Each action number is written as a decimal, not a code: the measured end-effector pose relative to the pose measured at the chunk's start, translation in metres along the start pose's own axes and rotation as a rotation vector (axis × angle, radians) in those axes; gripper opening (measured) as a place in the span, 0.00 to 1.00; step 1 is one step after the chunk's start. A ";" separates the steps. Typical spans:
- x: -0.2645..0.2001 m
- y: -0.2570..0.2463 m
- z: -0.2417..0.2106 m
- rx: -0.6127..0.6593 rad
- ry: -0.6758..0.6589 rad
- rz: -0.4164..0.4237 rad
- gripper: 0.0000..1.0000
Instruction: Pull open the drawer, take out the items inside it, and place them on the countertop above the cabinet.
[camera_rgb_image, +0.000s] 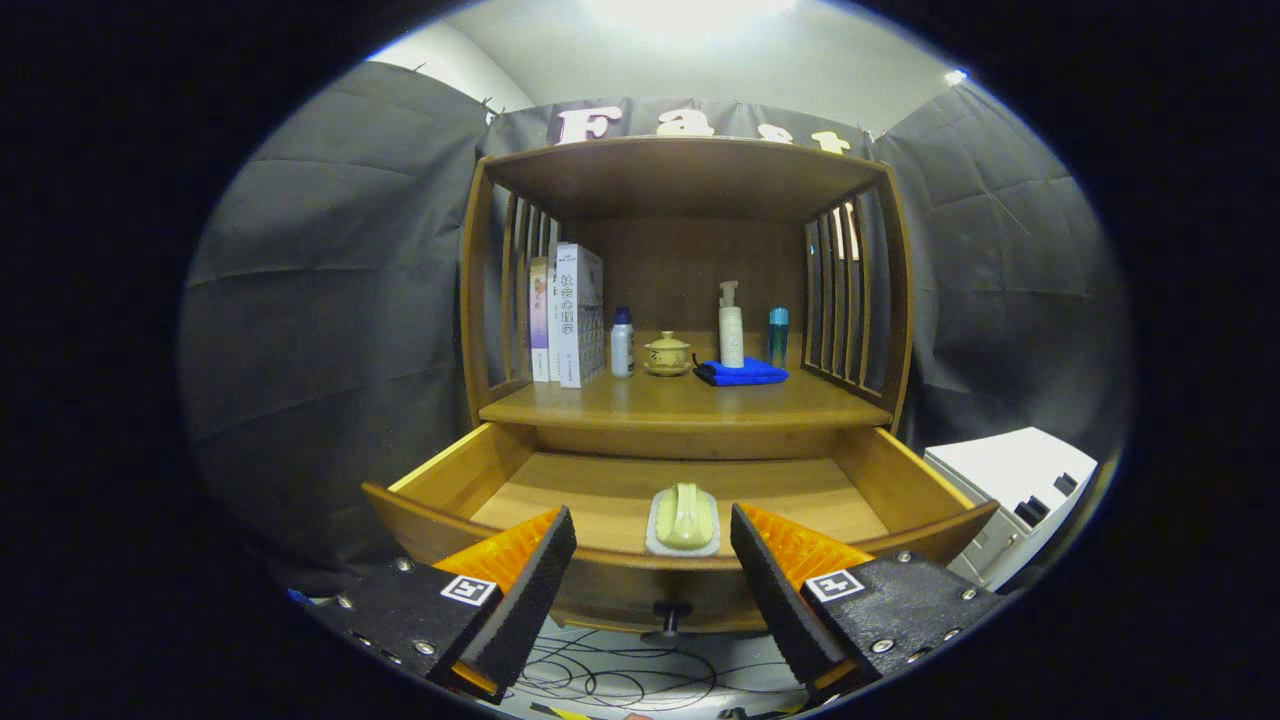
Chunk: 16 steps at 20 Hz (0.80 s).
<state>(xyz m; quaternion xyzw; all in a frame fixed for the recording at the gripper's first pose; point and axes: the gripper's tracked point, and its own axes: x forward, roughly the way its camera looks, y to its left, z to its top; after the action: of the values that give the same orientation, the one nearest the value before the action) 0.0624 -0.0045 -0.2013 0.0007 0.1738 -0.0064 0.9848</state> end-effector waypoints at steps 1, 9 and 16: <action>0.008 -0.002 0.009 -0.008 0.011 -0.009 0.96; 0.091 -0.024 0.011 0.025 0.262 -0.112 0.96; 0.134 -0.036 -0.022 0.081 0.460 -0.144 0.97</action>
<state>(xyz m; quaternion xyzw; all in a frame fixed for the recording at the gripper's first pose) 0.1806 -0.0421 -0.2679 0.0293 0.3925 -0.0832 0.9155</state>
